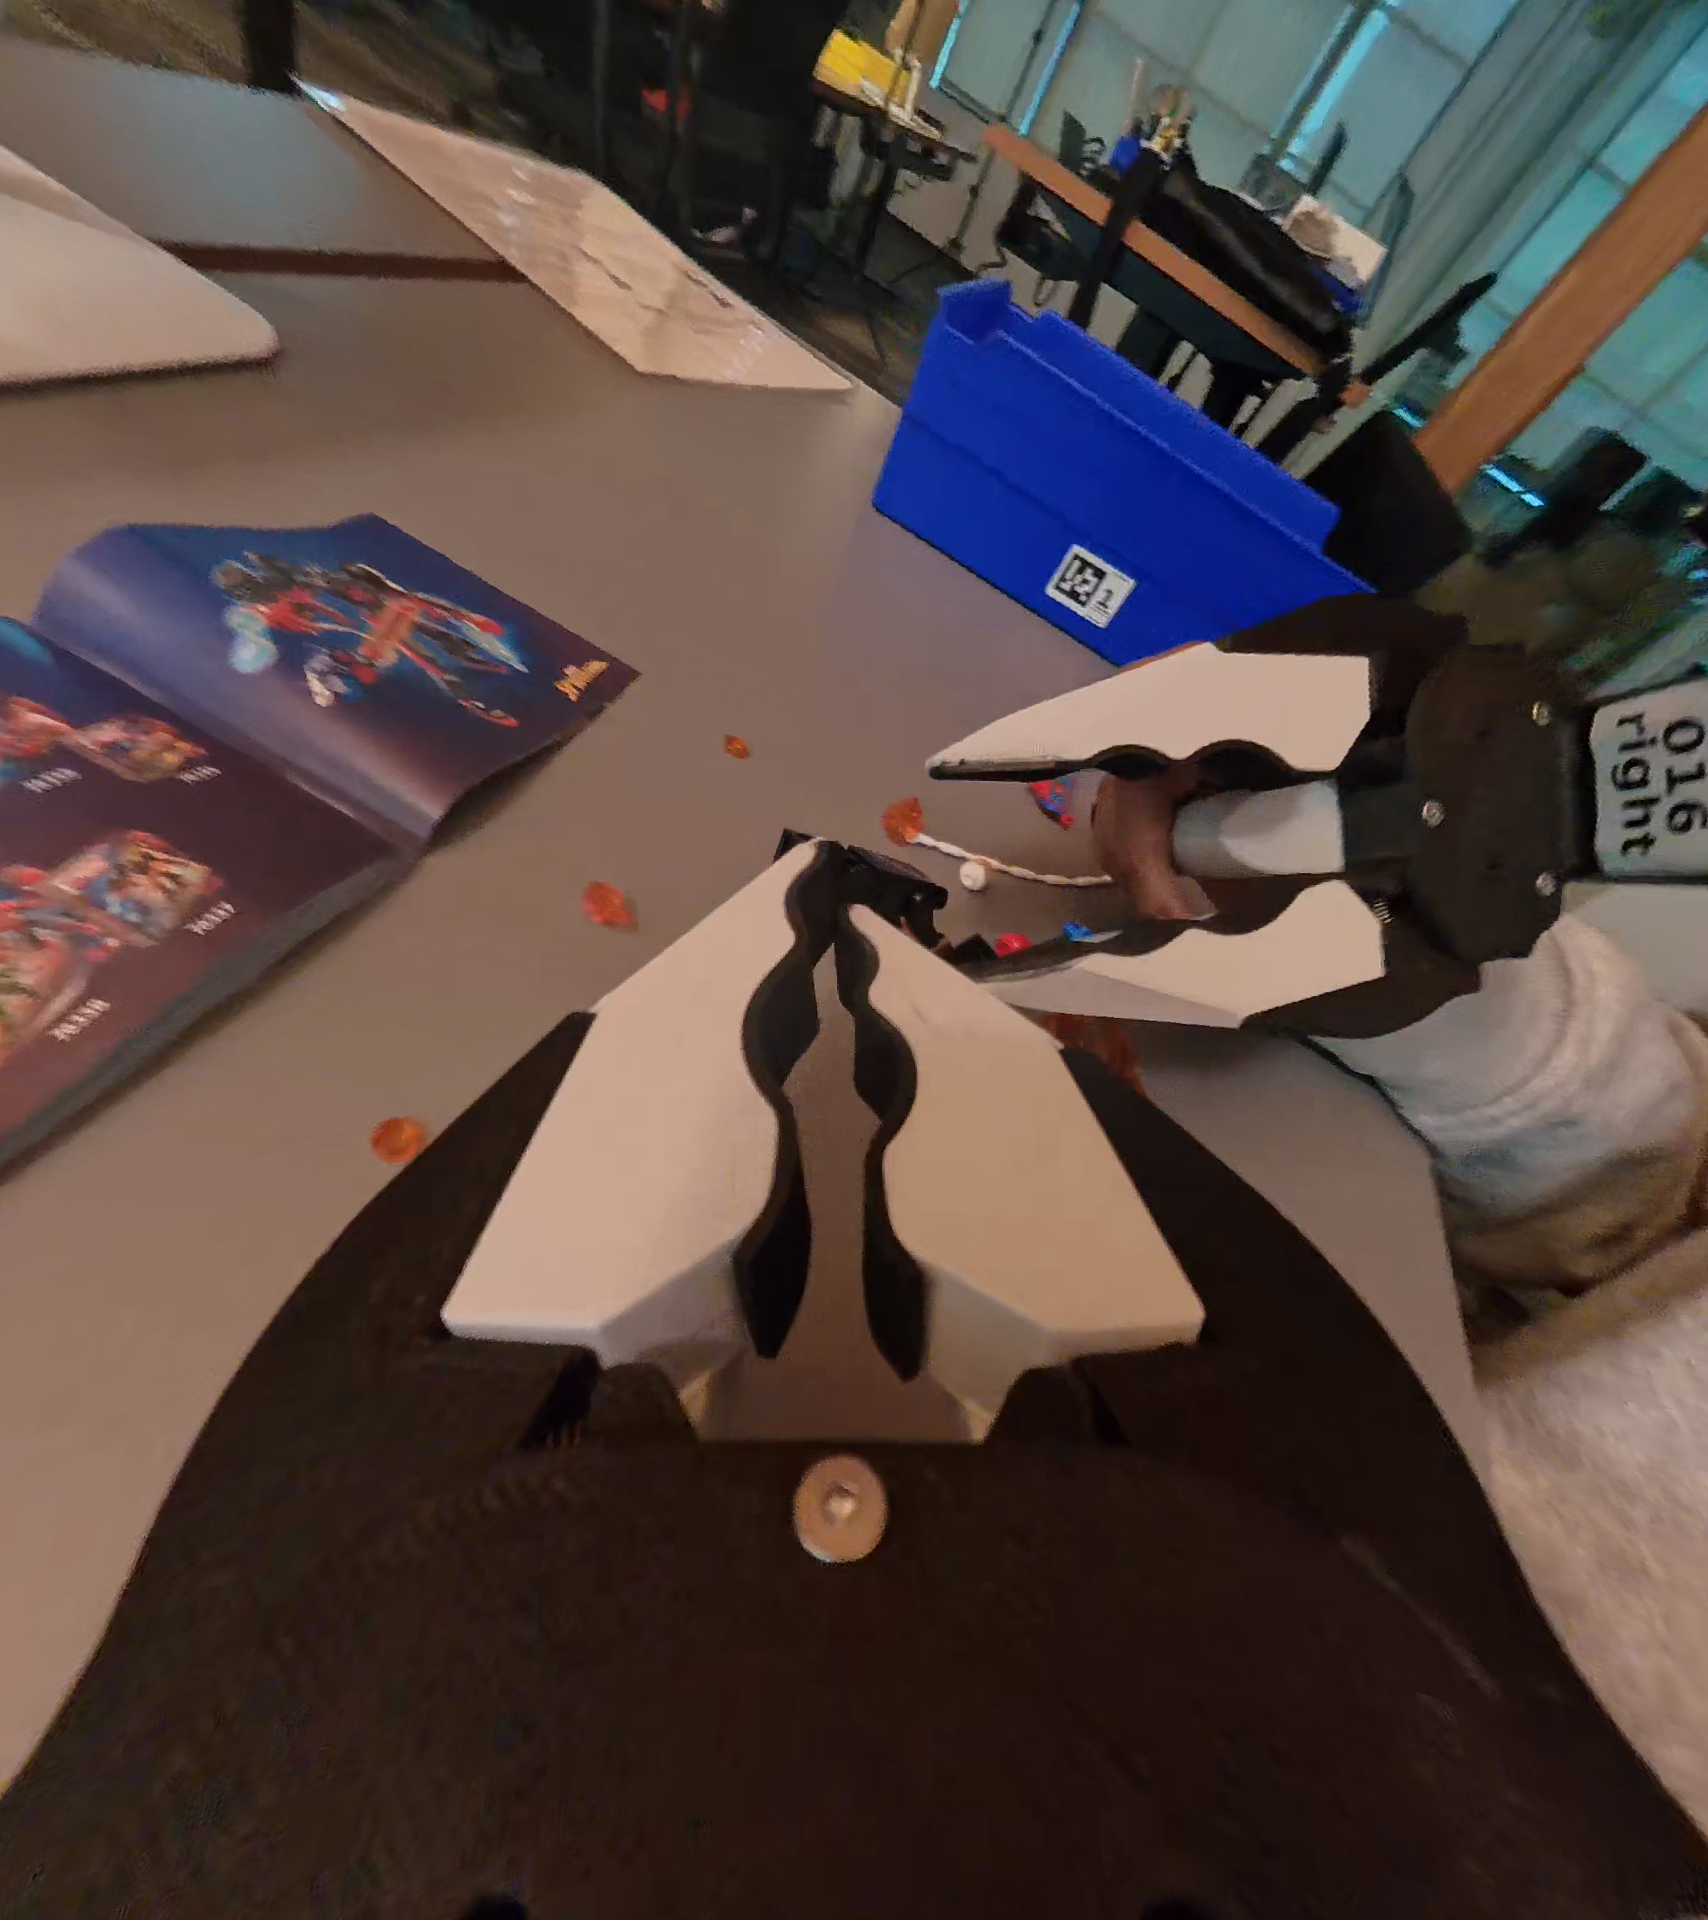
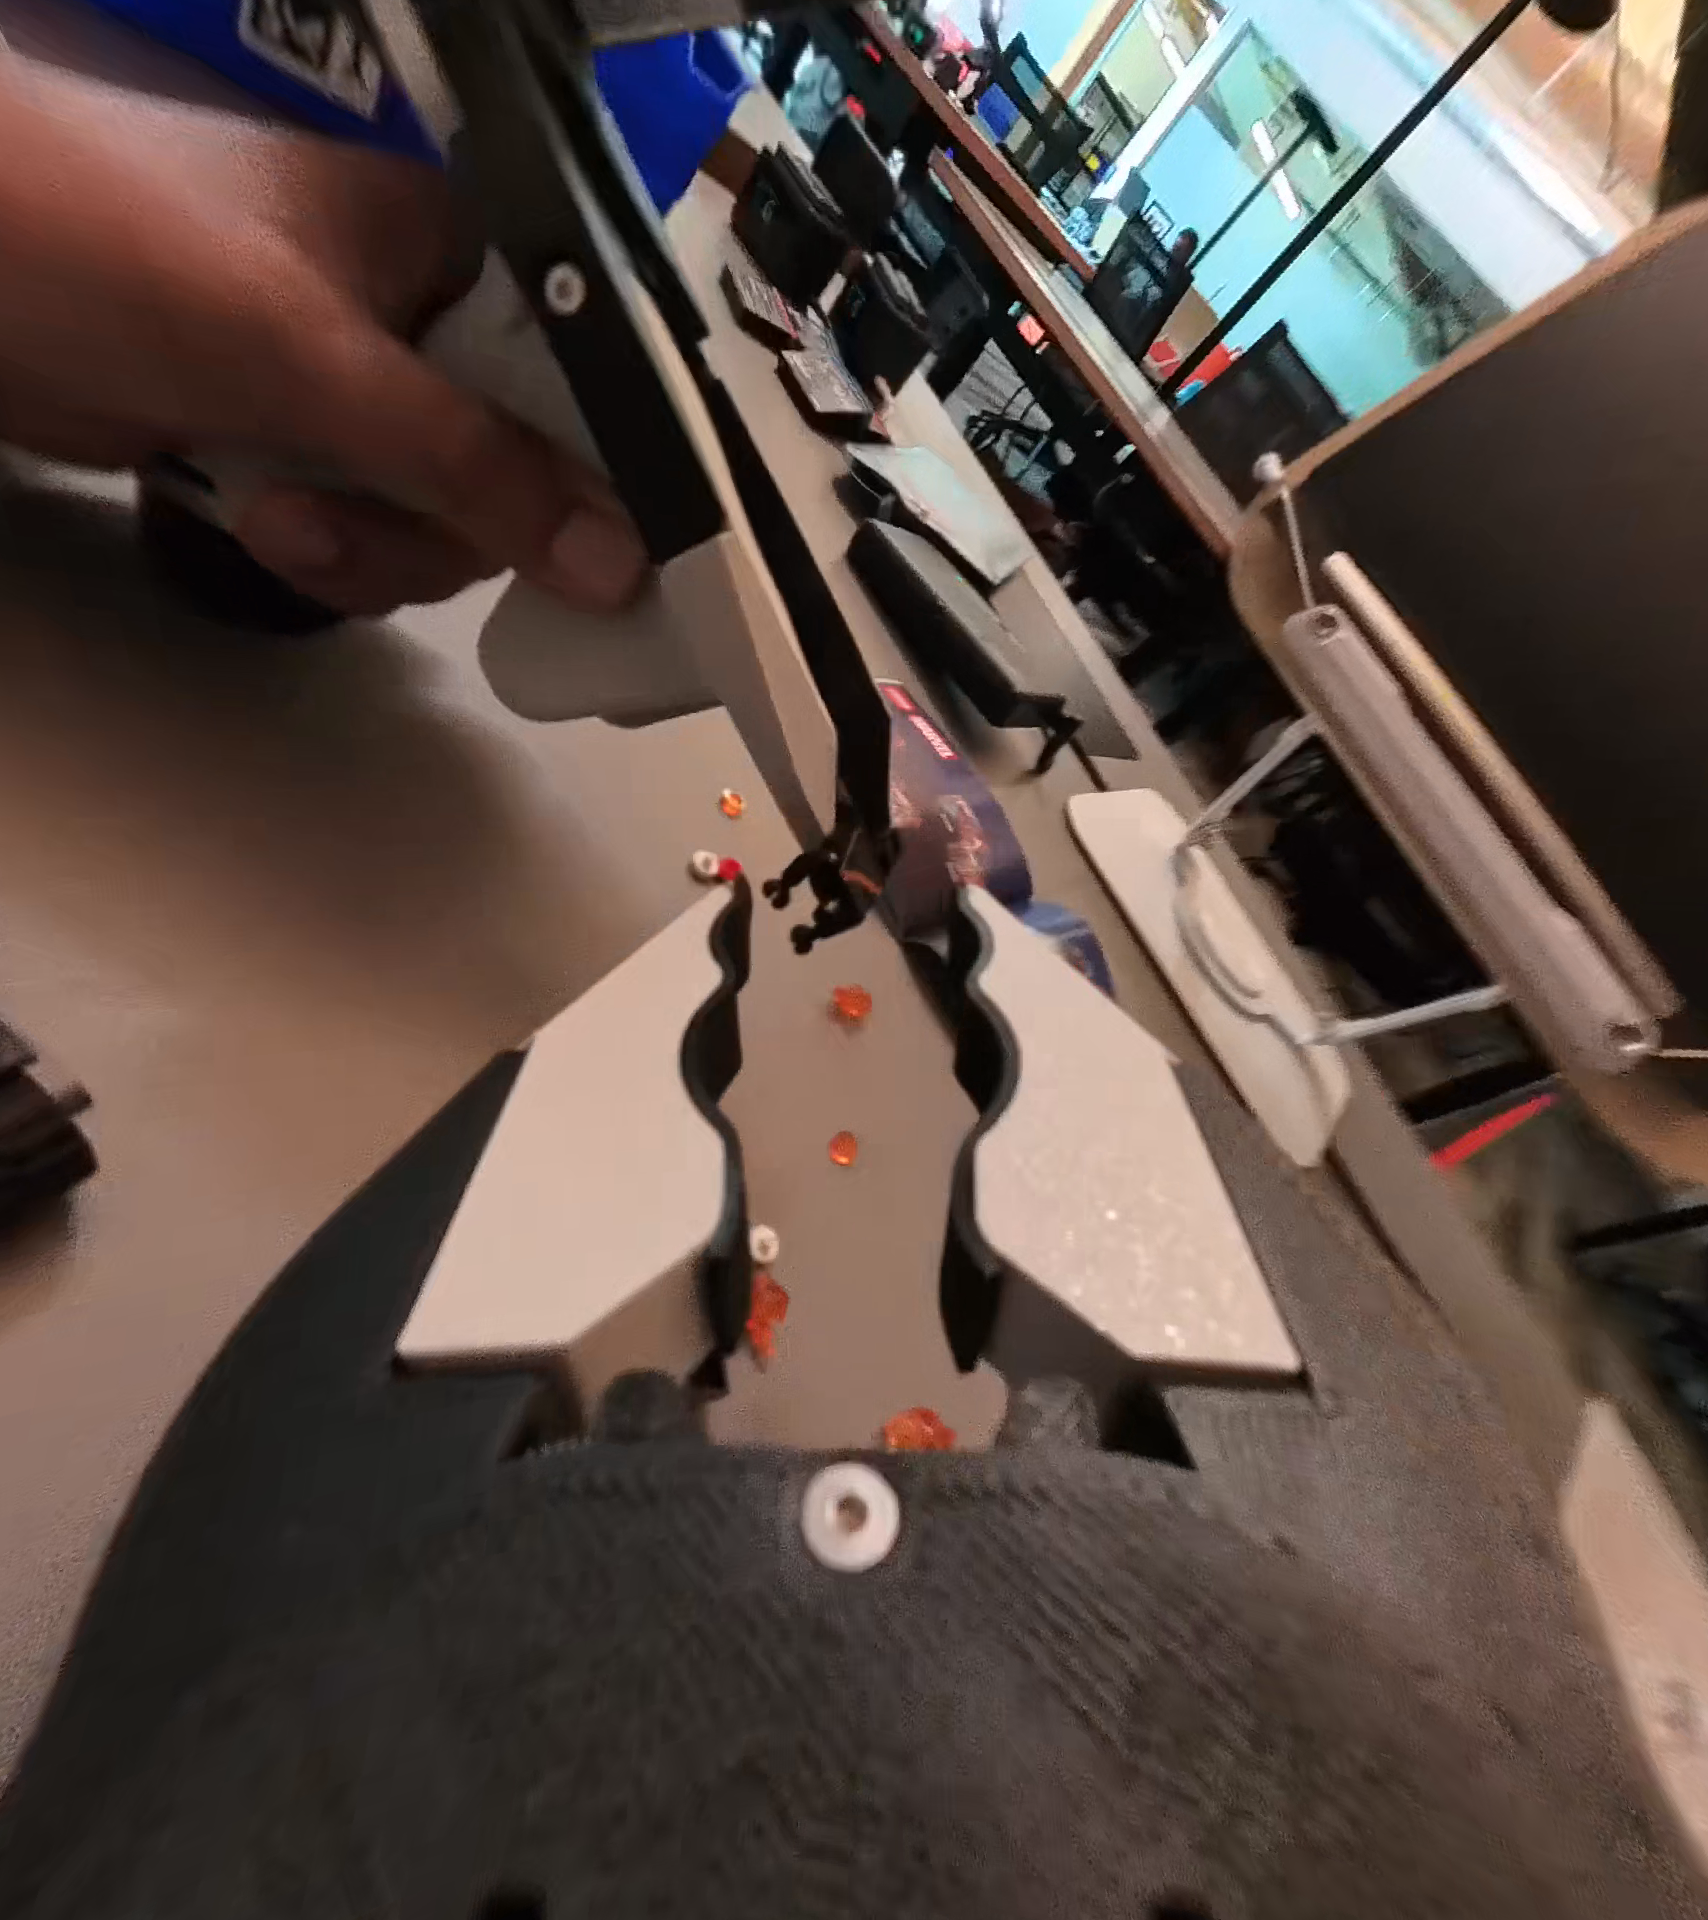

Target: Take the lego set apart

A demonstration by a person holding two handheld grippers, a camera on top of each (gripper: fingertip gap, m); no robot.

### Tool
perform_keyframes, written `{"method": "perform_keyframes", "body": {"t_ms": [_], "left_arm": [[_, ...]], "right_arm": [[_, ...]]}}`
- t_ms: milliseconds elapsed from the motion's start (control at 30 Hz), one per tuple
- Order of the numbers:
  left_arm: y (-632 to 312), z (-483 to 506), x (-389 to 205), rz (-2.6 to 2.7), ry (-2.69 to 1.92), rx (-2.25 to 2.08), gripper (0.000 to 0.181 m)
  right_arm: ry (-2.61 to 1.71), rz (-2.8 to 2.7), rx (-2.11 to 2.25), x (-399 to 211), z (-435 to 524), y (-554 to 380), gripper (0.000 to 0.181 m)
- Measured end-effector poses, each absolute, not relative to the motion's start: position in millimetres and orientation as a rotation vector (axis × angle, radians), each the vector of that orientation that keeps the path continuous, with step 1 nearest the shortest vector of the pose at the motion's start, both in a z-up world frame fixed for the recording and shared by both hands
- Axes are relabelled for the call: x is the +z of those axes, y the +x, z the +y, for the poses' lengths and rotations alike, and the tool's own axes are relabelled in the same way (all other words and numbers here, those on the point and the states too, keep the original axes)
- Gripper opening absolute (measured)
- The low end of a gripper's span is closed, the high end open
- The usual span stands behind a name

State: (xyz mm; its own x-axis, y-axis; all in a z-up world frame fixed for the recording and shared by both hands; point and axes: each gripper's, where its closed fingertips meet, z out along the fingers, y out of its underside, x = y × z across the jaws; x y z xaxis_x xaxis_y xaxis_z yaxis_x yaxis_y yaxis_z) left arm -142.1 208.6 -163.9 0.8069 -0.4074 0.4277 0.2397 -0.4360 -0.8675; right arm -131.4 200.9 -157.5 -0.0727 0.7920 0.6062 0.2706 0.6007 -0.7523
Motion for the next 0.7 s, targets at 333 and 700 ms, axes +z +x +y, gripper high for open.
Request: {"method": "perform_keyframes", "body": {"t_ms": [333,700], "left_arm": [[-131.1,200.1,-160.3,0.145,-1.862,-0.946,0.000],[-126.4,196.1,-136.2,0.256,-1.729,-0.876,0.035]], "right_arm": [[-0.667,-1.680,0.250,-164.8,197.8,-130.8,0.022],[-0.999,-1.589,0.864,-142.1,192.0,-125.8,0.016]]}}
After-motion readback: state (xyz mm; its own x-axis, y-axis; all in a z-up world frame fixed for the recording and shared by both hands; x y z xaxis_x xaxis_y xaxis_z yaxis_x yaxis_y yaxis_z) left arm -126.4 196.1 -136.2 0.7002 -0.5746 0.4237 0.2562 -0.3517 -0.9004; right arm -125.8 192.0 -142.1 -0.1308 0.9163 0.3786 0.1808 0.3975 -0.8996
